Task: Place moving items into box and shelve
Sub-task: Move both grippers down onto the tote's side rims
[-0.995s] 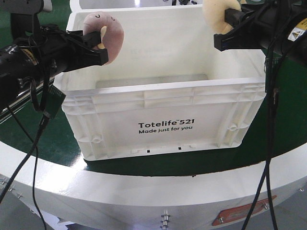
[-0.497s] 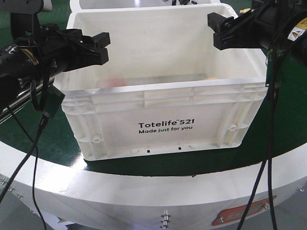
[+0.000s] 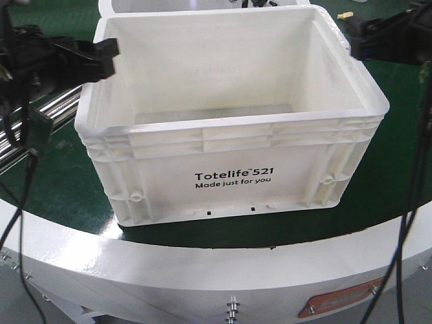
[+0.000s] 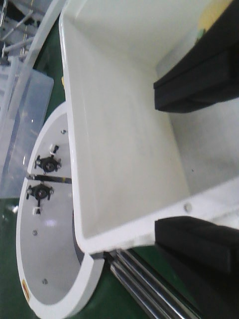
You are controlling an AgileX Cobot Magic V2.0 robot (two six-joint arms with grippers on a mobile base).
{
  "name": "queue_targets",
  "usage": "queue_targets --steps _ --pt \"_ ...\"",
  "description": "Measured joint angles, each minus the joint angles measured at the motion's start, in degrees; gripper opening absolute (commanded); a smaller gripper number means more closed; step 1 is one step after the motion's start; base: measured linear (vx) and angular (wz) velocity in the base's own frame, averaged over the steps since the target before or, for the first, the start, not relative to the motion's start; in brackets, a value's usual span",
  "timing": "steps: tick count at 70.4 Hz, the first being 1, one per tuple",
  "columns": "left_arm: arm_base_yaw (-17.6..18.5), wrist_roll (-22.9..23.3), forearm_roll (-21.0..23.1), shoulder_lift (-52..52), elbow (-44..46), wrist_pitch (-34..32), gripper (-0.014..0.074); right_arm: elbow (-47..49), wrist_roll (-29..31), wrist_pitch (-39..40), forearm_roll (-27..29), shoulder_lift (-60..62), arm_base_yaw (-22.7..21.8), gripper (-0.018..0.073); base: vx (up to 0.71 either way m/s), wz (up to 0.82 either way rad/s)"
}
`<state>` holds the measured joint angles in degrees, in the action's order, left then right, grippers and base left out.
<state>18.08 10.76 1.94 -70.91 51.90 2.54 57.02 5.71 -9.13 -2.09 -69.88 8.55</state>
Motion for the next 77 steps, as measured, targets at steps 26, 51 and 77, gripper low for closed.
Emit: queue_targets --steps 26,51,77 --pt "-3.82 -0.18 -0.04 1.83 0.00 8.56 0.0570 1.03 0.00 -4.74 0.05 1.27 -2.91 0.0586 0.00 0.00" --pt "-3.82 -0.18 -0.04 0.45 8.41 15.90 0.0570 19.73 0.27 -22.01 4.42 -8.02 -2.91 0.0586 0.00 0.00" --pt "-3.82 -0.18 -0.04 -1.04 10.87 20.63 0.0570 32.85 6.22 -32.13 13.46 -20.49 -2.91 0.0583 0.00 0.00"
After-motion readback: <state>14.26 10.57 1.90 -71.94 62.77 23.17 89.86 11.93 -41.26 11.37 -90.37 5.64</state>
